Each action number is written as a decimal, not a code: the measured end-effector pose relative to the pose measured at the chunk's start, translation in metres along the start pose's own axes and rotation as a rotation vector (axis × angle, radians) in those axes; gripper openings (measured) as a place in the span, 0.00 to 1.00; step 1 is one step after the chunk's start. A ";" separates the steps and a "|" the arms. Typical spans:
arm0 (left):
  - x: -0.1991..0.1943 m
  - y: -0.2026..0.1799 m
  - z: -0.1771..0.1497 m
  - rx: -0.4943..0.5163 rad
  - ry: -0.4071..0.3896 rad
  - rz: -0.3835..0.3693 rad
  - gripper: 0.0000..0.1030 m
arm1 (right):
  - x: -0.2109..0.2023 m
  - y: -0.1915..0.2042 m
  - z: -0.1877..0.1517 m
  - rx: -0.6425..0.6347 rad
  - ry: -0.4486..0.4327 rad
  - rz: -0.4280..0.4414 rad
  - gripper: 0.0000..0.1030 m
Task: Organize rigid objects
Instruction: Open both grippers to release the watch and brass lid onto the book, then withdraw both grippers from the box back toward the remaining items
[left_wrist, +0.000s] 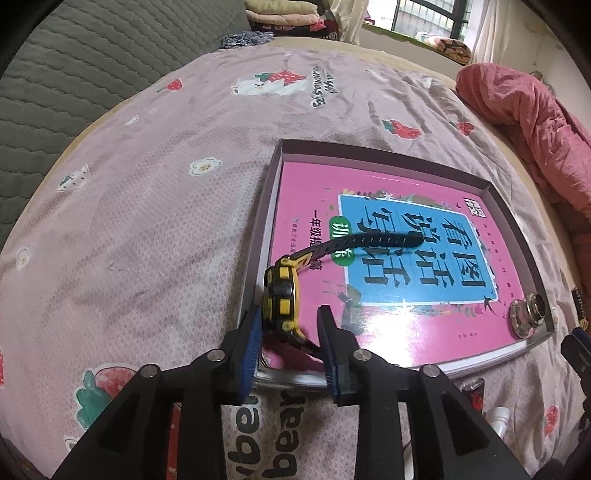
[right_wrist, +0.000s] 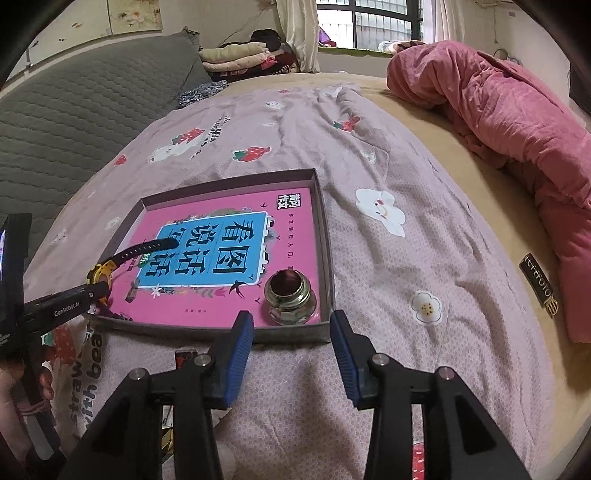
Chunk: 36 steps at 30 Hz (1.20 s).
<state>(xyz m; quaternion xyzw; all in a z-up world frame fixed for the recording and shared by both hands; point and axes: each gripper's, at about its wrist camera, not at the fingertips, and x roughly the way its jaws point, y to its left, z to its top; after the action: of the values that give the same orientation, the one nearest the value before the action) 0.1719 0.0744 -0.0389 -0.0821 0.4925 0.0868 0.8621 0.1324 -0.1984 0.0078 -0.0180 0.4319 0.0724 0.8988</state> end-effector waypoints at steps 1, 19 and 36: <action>0.000 -0.001 0.000 0.004 0.000 0.000 0.36 | 0.000 0.000 0.000 -0.001 -0.001 0.000 0.46; -0.015 -0.006 0.004 0.015 -0.006 -0.036 0.44 | -0.011 0.005 -0.011 0.005 0.003 0.022 0.50; -0.053 -0.005 -0.002 0.003 -0.055 -0.087 0.61 | -0.016 0.009 -0.017 -0.006 -0.001 0.022 0.51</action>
<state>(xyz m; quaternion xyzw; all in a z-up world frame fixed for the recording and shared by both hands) 0.1447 0.0650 0.0062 -0.0999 0.4648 0.0507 0.8783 0.1075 -0.1931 0.0099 -0.0159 0.4315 0.0833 0.8981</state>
